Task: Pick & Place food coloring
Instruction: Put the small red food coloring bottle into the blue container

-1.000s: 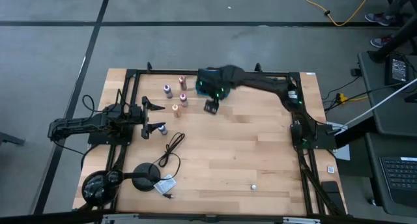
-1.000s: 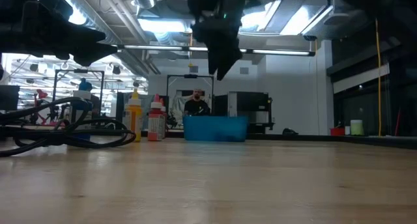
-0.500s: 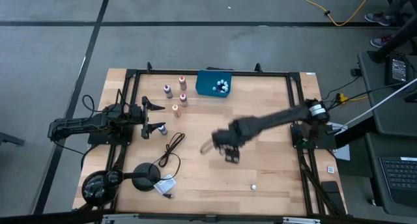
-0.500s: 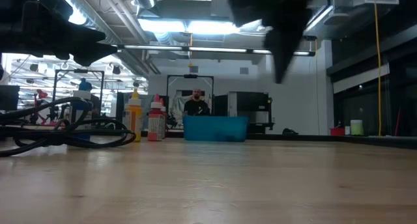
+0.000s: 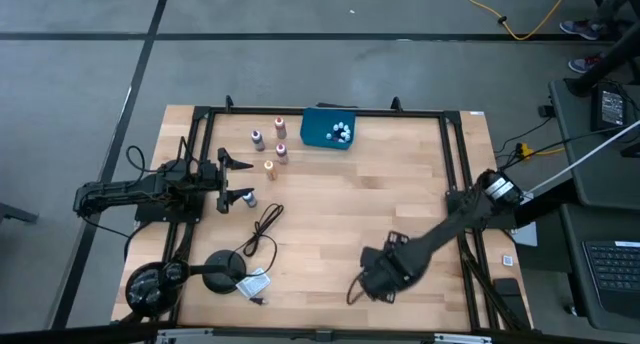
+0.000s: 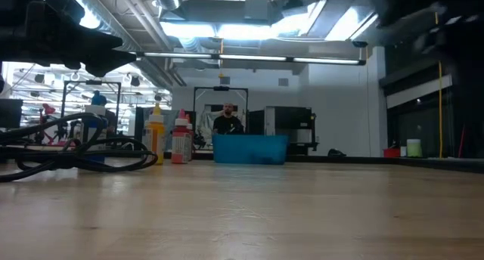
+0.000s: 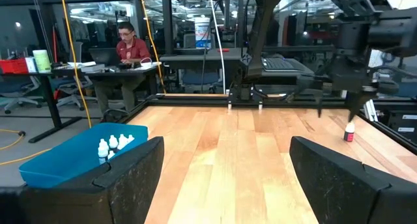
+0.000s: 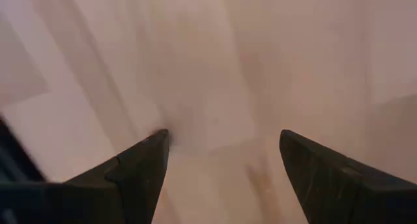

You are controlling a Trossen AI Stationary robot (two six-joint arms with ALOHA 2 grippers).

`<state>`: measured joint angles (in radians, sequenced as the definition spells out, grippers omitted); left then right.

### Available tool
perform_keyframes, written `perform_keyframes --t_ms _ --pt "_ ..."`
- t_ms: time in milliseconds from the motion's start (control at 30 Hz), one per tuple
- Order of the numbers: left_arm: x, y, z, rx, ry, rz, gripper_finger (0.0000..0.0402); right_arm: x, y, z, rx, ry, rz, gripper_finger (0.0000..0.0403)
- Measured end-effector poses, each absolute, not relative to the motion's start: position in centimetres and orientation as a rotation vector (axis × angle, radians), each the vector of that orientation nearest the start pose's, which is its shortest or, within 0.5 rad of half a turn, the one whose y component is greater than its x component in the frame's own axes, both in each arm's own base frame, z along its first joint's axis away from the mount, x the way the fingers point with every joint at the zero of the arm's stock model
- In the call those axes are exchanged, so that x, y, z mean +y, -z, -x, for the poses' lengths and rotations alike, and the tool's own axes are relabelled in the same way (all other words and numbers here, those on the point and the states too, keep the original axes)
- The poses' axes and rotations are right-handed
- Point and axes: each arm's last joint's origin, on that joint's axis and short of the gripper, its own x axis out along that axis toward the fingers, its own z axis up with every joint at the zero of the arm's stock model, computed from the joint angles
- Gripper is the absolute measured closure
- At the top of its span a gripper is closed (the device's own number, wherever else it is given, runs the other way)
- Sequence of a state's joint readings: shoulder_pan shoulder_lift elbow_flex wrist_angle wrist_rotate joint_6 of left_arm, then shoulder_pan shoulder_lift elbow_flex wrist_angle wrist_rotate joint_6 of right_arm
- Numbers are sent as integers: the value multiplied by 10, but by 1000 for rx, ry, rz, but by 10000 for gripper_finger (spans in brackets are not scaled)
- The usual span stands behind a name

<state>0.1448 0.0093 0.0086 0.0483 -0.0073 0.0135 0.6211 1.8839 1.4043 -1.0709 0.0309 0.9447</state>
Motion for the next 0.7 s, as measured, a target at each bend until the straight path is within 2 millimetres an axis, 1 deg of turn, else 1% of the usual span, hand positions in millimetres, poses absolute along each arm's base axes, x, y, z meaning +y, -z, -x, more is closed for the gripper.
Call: perform_keyframes --t_ms 100,233,333,567,700 --pt "14 -170 -97 -46 -152 -17 74 215 -197 -275 1504 283 -283 111" --pt "14 -170 -97 -46 -152 -17 74 226 -197 -269 1470 289 -298 111" --pt "14 -170 -97 -46 -152 -17 73 230 -195 -268 1454 308 -300 111" --pt "14 -170 -97 -46 -152 -17 73 239 -174 -272 1469 313 -293 111" --pt "14 -170 -97 -46 -152 -17 74 241 -171 -271 1479 322 -287 111"
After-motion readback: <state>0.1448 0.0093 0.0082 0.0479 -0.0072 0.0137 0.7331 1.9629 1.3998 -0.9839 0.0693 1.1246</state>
